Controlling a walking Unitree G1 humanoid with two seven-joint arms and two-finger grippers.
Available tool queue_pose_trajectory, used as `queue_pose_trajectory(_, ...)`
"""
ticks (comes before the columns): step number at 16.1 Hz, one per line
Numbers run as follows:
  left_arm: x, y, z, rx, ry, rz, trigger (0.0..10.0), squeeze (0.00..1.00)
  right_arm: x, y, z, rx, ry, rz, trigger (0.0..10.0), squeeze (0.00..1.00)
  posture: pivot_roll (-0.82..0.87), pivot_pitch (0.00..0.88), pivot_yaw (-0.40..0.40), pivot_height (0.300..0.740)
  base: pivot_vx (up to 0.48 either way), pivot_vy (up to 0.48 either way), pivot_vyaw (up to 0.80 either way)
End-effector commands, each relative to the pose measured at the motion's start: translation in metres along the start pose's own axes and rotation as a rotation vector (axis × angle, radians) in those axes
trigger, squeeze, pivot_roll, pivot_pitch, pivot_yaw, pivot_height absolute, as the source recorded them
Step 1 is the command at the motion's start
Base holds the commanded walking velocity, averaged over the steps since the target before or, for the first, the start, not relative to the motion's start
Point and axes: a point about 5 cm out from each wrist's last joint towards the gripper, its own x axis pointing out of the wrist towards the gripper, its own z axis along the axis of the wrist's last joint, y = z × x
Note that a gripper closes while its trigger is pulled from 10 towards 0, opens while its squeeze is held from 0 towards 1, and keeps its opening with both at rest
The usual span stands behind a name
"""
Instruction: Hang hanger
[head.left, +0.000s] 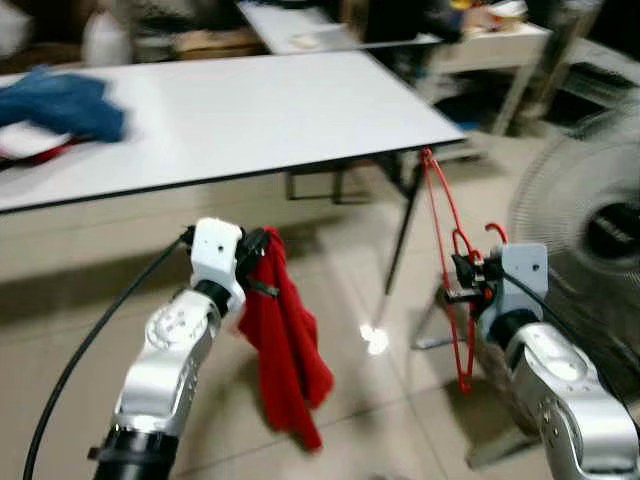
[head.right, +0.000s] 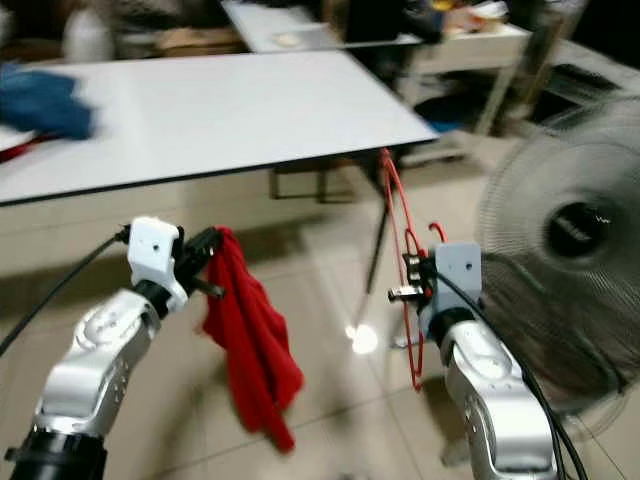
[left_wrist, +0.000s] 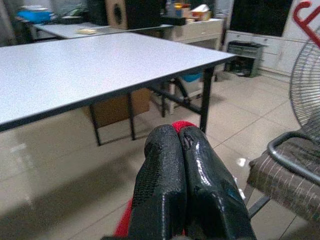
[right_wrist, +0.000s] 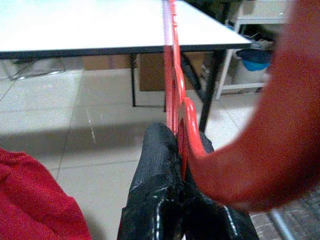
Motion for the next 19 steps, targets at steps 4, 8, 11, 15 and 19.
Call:
queue_pose_trajectory(4, 0.008, -0.002, 0.012, -0.009, -0.052, -0.027, 10.0, 0.0, -0.002, -0.004, 0.003, -0.012, -0.006, 0.009, 10.0, 0.0, -0.21, 0.0, 0.011, 0.74, 0.372, 0.0, -0.11)
queue_pose_trajectory(8, 0.016, -0.007, 0.02, -0.025, -0.085, -0.05, 10.0, 0.0, -0.001, -0.012, 0.01, -0.043, -0.023, 0.005, 10.0, 0.0, -0.21, 0.0, 0.015, 0.74, 0.417, 0.0, 0.0)
queue_pose_trajectory(11, 0.023, -0.005, 0.027, -0.022, -0.105, -0.059, 10.0, 0.0, -0.005, -0.021, 0.017, -0.092, -0.037, 0.068, 10.0, 0.0, -0.21, 0.0, 0.021, 0.74, 0.419, 0.0, 0.0)
queue_pose_trajectory(15, 0.038, -0.003, 0.045, 0.001, -0.135, -0.095, 10.0, 0.0, -0.028, -0.039, 0.033, -0.261, -0.041, 0.313, 10.0, 0.0, -0.21, 0.0, 0.023, 0.74, 0.421, 0.0, 0.0)
queue_pose_trajectory(19, 0.054, 0.034, 0.072, 0.089, -0.14, 0.014, 10.0, 0.0, -0.059, -0.047, 0.047, -0.368, 0.045, 0.631, 10.0, 0.0, -0.2, 0.0, 0.022, 0.74, 0.421, 0.0, 0.0)
